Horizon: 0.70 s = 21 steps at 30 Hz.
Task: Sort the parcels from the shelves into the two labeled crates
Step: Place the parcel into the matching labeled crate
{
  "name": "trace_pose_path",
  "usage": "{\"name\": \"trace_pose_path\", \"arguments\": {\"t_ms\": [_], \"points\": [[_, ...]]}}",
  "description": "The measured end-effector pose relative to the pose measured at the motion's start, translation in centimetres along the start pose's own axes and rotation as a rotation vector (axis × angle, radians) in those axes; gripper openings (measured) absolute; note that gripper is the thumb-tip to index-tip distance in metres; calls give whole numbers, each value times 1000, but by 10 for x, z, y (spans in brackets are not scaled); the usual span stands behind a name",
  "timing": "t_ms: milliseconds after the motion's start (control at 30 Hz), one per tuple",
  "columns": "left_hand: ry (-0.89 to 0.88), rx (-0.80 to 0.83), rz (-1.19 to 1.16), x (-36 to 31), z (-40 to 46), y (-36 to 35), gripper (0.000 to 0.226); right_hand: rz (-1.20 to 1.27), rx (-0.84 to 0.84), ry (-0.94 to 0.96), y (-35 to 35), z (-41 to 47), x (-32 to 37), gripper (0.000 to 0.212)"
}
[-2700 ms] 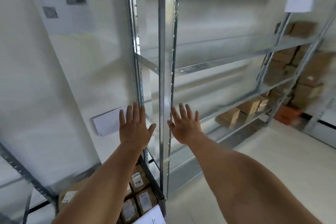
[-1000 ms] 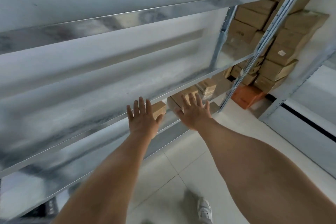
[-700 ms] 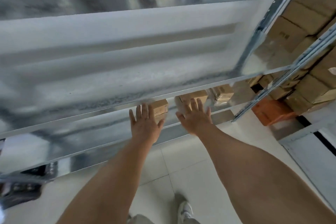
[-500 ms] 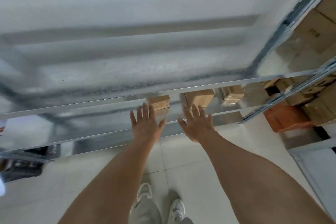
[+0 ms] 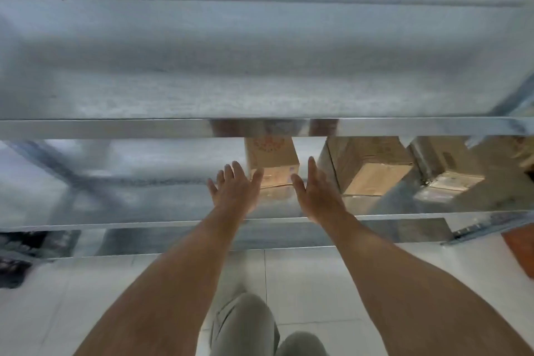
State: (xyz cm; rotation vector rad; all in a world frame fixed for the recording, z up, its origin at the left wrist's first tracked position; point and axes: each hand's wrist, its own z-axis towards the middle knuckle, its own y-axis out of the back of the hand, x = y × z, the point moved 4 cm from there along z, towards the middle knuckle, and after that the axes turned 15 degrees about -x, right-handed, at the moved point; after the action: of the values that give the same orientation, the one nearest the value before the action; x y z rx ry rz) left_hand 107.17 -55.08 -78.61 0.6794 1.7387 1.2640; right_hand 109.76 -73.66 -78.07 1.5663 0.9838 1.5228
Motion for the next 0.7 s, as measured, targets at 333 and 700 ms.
{"name": "trace_pose_path", "arguments": {"t_ms": [333,700], "points": [[134,-239,-639,18,78,-112,106,619,-257,-226,-123,90,-30,68],[-19,-39,-1374,27,76,-136,35,1091,-145,30,-155,82,-46,52]]}}
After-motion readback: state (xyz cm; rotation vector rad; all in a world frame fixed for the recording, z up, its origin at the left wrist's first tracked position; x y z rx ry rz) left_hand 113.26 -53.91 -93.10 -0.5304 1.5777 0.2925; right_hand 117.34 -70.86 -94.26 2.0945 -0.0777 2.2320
